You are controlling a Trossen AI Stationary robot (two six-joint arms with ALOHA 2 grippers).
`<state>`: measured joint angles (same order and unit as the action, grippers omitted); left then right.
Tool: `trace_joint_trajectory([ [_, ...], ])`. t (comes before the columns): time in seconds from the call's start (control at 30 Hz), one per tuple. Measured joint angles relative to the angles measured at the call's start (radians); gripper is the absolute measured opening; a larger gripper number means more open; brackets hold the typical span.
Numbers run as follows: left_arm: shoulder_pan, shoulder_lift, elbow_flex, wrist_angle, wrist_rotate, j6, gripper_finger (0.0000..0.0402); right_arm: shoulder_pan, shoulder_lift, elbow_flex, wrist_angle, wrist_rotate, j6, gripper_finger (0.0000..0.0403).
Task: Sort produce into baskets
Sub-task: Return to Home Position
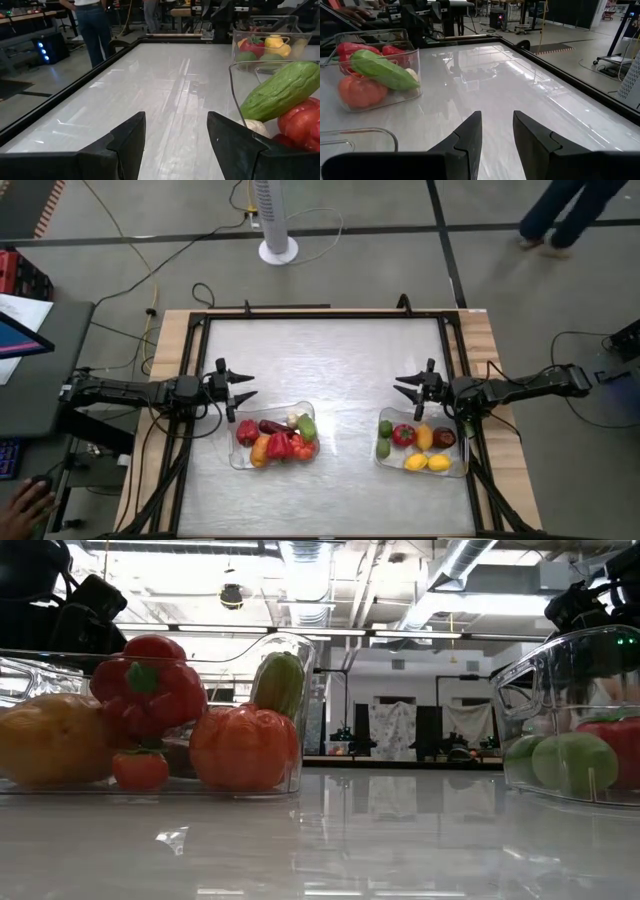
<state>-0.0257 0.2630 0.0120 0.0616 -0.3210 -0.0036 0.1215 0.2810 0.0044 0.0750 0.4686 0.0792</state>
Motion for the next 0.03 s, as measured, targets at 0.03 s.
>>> trace_joint_trajectory([
  [0.03, 0.000, 0.000, 0.000, 0.000, 0.000, 0.000, 0.0200, 0.000, 0.000, 0.000, 0.000, 0.000, 0.000, 0.0137],
])
